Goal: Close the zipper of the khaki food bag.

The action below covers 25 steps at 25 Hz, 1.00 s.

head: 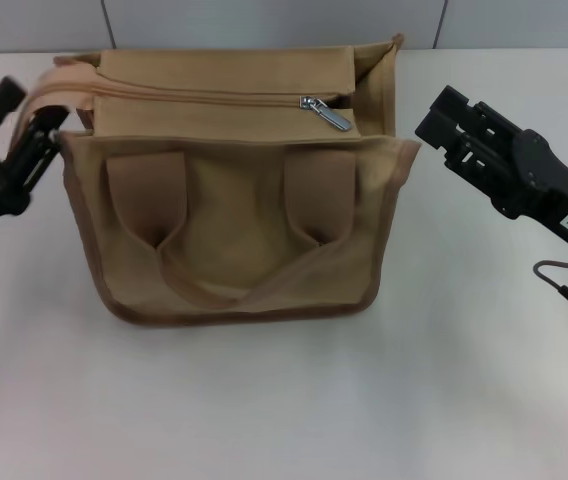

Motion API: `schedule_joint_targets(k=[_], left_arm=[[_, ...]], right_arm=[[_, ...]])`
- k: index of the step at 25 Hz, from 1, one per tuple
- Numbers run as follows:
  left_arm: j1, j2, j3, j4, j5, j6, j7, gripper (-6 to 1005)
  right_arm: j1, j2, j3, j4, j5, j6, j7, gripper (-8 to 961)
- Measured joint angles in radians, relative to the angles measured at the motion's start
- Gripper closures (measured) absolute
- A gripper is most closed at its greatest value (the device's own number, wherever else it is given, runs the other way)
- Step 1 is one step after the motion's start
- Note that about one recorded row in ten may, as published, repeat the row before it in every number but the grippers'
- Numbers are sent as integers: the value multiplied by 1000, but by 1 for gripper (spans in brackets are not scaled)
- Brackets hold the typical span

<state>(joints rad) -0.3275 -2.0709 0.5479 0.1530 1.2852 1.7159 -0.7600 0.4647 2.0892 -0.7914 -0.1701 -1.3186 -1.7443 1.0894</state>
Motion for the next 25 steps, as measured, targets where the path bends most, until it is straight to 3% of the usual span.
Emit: schedule_joint_targets(k=[6, 10, 12, 15, 17, 18, 19, 20, 22, 23, 25], left_arm=[[94, 5, -34, 3, 2, -49, 51, 309], [197, 14, -19, 69, 48, 8, 59, 192], [219, 17, -18, 90, 73, 36, 59, 192], [261, 39, -11, 148, 209, 156, 62, 192], [265, 51, -9, 178, 302, 218, 63, 192], [256, 56, -9, 205, 390, 255, 63, 192], [256, 56, -9, 205, 390, 255, 63, 192], [227, 58, -9, 224, 481, 256, 53, 192], [213, 58, -8, 228, 517, 253, 48, 192], [165, 58, -8, 231, 631, 244, 30, 192], [142, 57, -8, 232, 681, 239, 24, 192]], right_arm=[[0, 0, -2, 16, 1, -6, -47, 351], [-10, 0, -14, 20, -2, -28, -137, 304], [-14, 0, -20, 25, -6, -47, -186, 285], [-21, 0, -76, 49, -18, -108, -354, 258], [-19, 0, -109, 49, -21, -109, -373, 239], [-11, -2, -179, 47, -22, -100, -393, 230], [-11, -2, -179, 47, -22, -100, -393, 220], [4, -4, -264, 44, -26, -79, -401, 211], [12, -4, -303, 39, -31, -70, -407, 201], [20, -3, -369, 21, -50, -52, -417, 196], [23, -2, -399, 10, -60, -38, -421, 186]])
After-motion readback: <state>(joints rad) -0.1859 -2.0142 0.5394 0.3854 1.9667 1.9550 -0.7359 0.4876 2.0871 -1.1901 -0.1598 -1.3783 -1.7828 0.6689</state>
